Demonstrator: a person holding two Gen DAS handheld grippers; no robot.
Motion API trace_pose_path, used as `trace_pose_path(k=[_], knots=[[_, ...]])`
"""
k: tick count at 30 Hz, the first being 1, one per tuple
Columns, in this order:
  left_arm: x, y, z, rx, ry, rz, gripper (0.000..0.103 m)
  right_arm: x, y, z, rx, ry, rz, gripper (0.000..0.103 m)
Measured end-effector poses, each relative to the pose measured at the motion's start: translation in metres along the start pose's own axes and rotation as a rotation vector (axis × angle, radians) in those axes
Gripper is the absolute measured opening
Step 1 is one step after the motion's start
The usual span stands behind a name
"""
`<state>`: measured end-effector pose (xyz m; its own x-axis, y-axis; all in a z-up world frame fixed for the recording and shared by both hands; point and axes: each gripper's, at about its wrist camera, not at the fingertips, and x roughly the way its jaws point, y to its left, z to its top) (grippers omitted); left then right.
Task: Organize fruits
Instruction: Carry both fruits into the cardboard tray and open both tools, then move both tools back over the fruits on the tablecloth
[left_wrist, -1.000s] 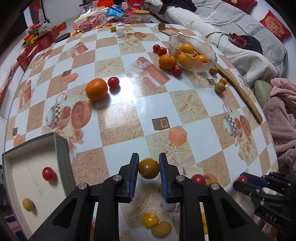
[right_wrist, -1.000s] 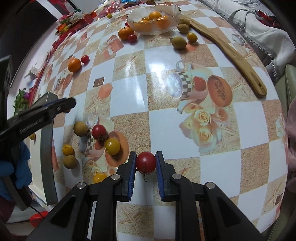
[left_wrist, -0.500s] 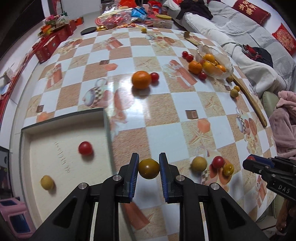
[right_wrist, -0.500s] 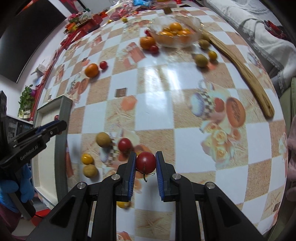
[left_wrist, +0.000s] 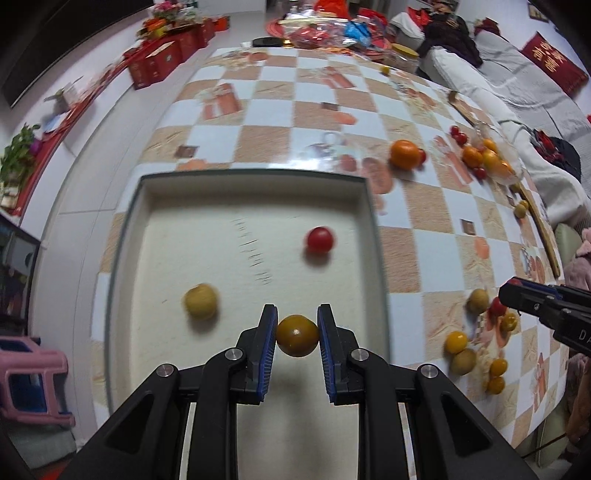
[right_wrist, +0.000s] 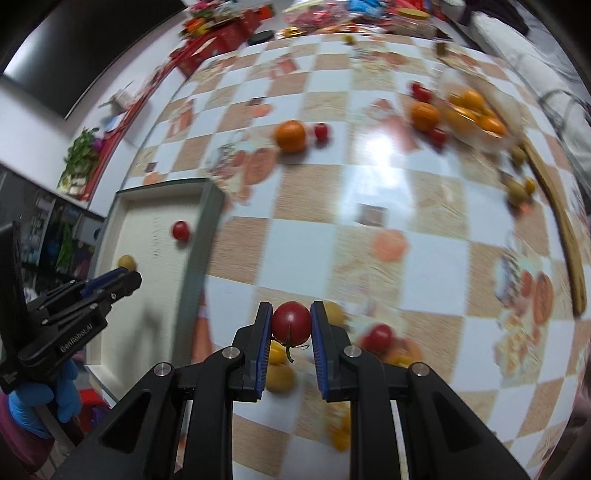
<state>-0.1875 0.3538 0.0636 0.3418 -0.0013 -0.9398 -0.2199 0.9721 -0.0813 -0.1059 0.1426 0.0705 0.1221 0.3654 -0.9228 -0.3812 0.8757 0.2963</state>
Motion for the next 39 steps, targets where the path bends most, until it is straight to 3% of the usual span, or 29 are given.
trace_pose_path(k=[9,14,28,31,32,33,34,35,37,39], knots=[[0.006,0.066,-0.026,-0.122,0.028,0.065,0.024,0.033,0.077,0.024,-0.144,0.044,0.068,0.023],[0.013,0.079,-0.036,-0.149,0.045,0.072,0.024,0.06,0.111,0.032,-0.203,0.089,0.09,0.023],[0.018,0.079,-0.049,-0.094,0.049,0.107,0.024,0.112,0.145,0.027,-0.341,0.147,-0.042,0.024],[0.019,0.077,-0.05,-0.083,0.05,0.111,0.025,0.112,0.152,0.026,-0.362,0.142,-0.046,0.032],[0.019,0.077,-0.05,-0.082,0.051,0.11,0.025,0.113,0.154,0.026,-0.363,0.144,-0.043,0.041],[0.019,0.076,-0.049,-0.082,0.054,0.112,0.027,0.113,0.155,0.026,-0.364,0.145,-0.041,0.053],[0.019,0.077,-0.048,-0.08,0.058,0.12,0.048,0.114,0.156,0.027,-0.364,0.146,-0.045,0.056],[0.019,0.077,-0.048,-0.082,0.062,0.123,0.079,0.114,0.157,0.027,-0.362,0.146,-0.038,0.057],[0.014,0.077,-0.048,-0.085,0.032,0.113,0.079,0.112,0.157,0.029,-0.35,0.142,-0.021,0.058],[0.014,0.073,-0.048,-0.063,0.038,0.132,0.079,0.108,0.157,0.032,-0.339,0.128,-0.009,0.069]])
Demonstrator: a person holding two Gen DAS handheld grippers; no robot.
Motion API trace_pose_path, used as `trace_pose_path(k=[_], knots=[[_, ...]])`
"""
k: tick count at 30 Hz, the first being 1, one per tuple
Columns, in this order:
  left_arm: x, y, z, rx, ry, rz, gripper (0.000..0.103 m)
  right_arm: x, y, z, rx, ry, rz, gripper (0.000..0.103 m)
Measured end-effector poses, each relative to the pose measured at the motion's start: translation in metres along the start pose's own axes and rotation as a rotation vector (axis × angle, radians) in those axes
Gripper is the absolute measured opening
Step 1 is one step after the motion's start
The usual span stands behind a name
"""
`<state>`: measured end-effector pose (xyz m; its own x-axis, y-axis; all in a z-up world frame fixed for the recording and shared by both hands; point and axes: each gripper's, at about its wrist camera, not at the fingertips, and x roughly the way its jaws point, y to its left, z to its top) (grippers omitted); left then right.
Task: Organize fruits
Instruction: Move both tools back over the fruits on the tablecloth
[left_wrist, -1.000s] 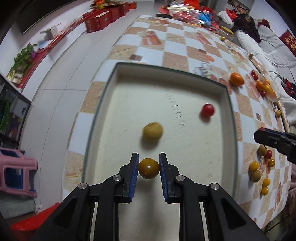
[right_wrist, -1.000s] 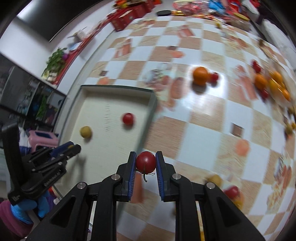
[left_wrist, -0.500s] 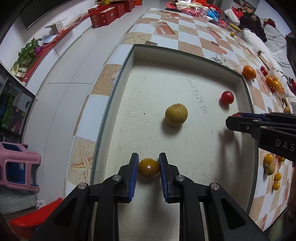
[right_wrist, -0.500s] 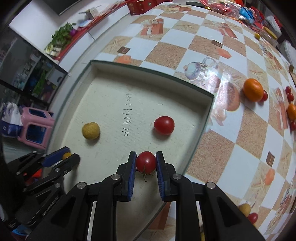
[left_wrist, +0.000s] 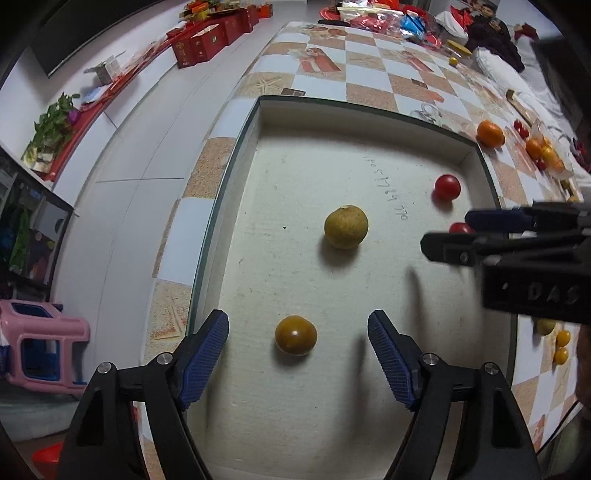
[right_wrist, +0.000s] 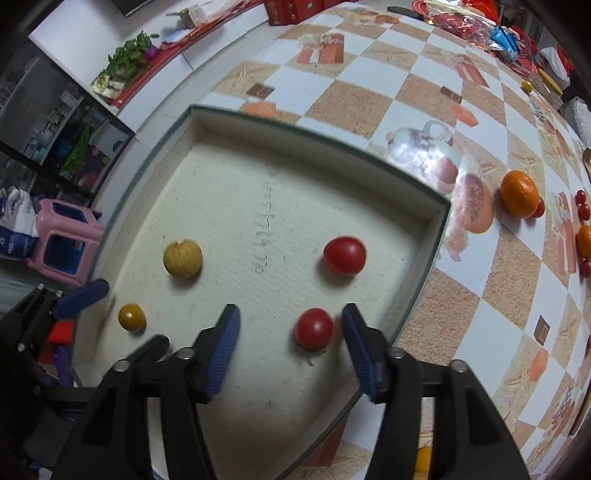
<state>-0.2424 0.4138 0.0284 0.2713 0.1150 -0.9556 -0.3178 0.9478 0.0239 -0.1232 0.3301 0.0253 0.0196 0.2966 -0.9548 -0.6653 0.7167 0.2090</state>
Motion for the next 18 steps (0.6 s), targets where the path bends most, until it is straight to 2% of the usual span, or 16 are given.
trace_pose_path(k=[1,2,3,5,8,18], knots=[[0.002,-0.001,0.0,0.003,0.01,0.007,0.079,-0.005,-0.002,0.001,0.011,-0.015,0.018,0.072],[0.003,-0.001,0.0,0.001,0.019,0.006,0.079,-0.009,-0.003,0.003,0.022,-0.027,0.033,0.083],[0.004,-0.002,0.001,-0.003,0.027,0.002,0.079,-0.011,-0.005,0.003,0.029,-0.037,0.033,0.088],[0.004,-0.004,0.002,-0.004,0.031,-0.003,0.079,-0.021,-0.01,0.005,0.051,-0.065,0.033,0.09],[0.001,-0.011,0.005,0.02,0.027,-0.001,0.079,-0.032,-0.02,0.003,0.09,-0.086,0.03,0.102],[-0.021,-0.06,0.031,0.133,-0.038,-0.046,0.079,-0.072,-0.093,-0.033,0.27,-0.137,-0.043,0.103]])
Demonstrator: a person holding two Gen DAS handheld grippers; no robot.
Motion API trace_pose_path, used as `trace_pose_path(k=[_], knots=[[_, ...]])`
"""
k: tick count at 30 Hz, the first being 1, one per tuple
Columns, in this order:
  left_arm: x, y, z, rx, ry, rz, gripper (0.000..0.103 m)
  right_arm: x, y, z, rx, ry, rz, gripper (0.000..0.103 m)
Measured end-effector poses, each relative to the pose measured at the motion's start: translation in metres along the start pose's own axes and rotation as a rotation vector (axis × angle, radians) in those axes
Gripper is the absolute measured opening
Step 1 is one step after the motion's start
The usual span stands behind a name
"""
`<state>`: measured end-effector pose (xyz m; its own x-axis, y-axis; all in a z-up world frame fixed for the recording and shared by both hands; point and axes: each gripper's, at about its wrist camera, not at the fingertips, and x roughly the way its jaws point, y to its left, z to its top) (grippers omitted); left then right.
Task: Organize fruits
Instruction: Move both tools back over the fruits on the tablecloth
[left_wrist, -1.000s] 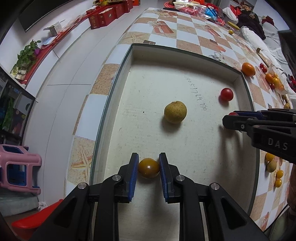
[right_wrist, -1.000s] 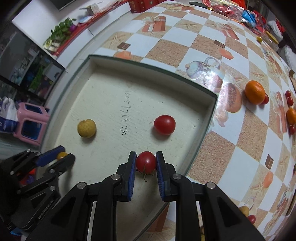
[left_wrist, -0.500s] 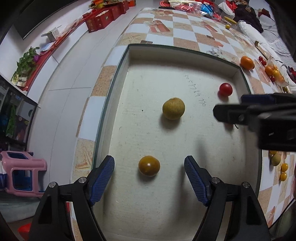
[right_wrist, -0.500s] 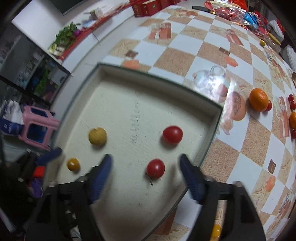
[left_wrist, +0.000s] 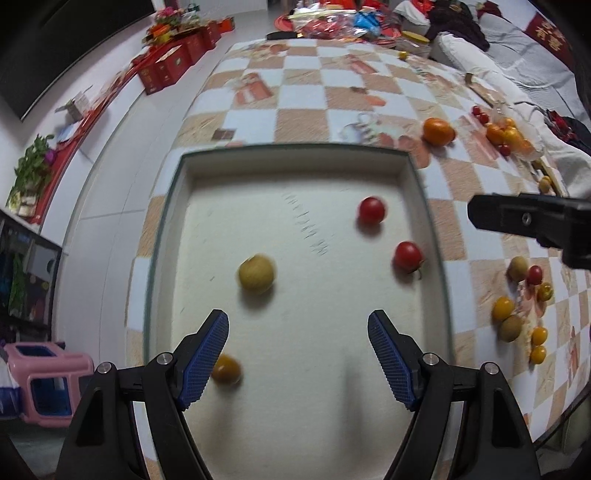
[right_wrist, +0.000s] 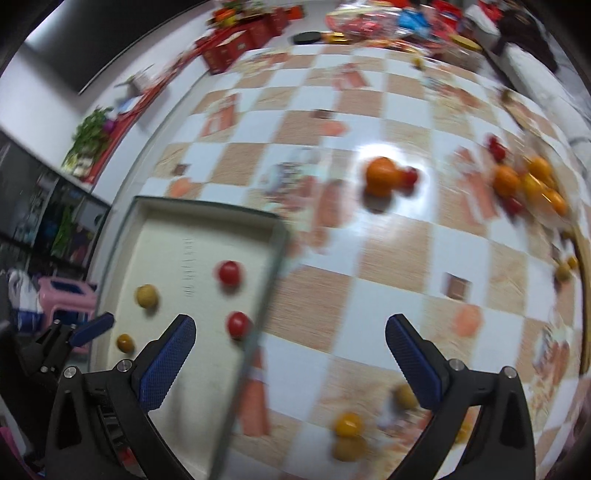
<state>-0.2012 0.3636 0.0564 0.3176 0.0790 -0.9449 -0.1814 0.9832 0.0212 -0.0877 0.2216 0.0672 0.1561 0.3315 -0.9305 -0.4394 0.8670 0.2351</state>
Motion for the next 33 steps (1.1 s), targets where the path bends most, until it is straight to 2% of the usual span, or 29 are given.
trace_pose_path(k=[5,13,19,25,33], knots=[[-0.008,-0.041,0.015,0.083,-0.026,-0.048,0.079,-0.009,-0.055,-0.017,0.104,0.013,-0.073,0.103],[-0.003,-0.112,0.027,0.205,-0.011,-0.13,0.079,-0.021,-0.143,-0.059,0.283,0.053,-0.165,0.103],[0.01,-0.157,0.031,0.29,0.012,-0.174,0.079,-0.029,-0.176,-0.072,0.345,0.051,-0.181,0.103],[0.019,-0.188,0.029,0.383,0.016,-0.182,0.079,-0.032,-0.2,-0.074,0.366,0.041,-0.195,0.103],[0.033,-0.204,0.03,0.398,0.022,-0.172,0.079,-0.024,-0.227,-0.061,0.38,0.035,-0.206,0.103]])
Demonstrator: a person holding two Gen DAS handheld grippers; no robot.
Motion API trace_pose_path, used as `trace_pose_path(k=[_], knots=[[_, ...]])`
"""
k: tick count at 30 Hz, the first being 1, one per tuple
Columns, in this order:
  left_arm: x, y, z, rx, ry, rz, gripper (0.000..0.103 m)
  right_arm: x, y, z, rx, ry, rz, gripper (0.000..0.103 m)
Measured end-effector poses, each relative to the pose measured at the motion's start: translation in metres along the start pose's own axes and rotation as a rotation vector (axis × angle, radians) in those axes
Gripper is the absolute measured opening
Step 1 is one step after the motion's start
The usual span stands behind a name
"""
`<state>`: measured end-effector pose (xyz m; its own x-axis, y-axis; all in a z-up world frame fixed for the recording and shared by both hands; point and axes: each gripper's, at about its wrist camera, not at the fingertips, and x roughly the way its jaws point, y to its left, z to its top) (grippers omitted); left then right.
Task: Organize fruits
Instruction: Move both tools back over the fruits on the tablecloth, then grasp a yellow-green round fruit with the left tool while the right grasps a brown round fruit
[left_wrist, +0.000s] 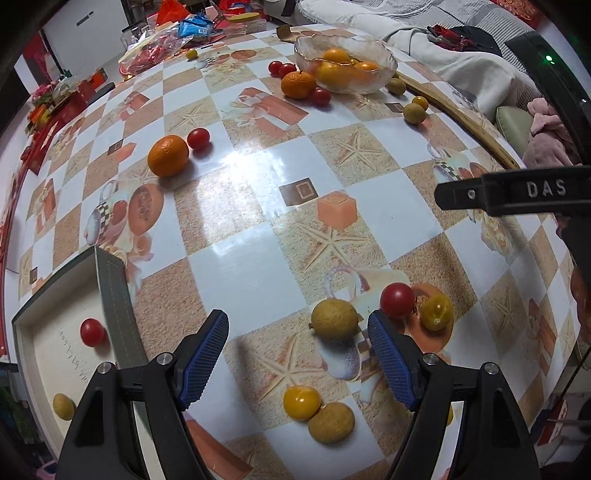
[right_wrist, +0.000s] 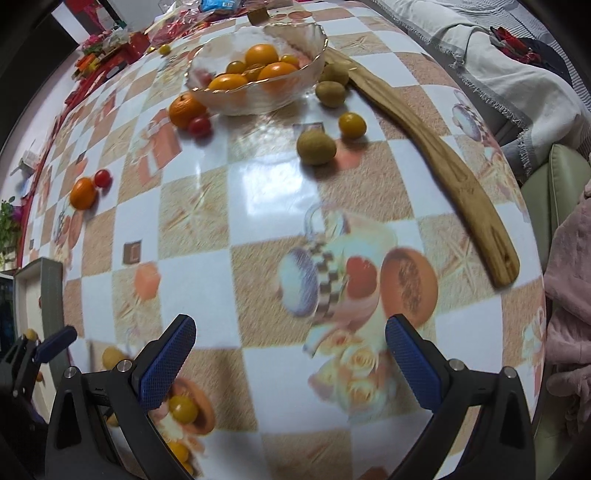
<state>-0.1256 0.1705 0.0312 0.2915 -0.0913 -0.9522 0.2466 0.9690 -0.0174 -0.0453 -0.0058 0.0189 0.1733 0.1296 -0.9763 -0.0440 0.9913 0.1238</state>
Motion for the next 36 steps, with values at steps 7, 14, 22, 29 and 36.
trace_pose_path(k=[7,14,22,29,36], knots=[[0.01,-0.008,0.007,-0.007,-0.001,0.009,0.076,0.014,-0.012,0.032,0.009,-0.036,-0.029,0.102],[0.017,-0.011,0.009,-0.04,0.017,0.029,0.064,0.021,-0.005,0.059,-0.044,-0.089,-0.056,0.085],[0.016,-0.011,0.012,-0.094,0.005,0.044,0.043,0.022,0.0,0.078,-0.092,-0.139,-0.075,0.054],[0.014,-0.001,0.015,-0.17,0.003,-0.01,0.024,0.017,-0.011,0.083,-0.076,-0.142,-0.005,0.03],[0.0,0.011,0.014,-0.226,-0.022,-0.039,0.024,0.003,-0.008,0.054,-0.103,-0.134,0.049,0.03]])
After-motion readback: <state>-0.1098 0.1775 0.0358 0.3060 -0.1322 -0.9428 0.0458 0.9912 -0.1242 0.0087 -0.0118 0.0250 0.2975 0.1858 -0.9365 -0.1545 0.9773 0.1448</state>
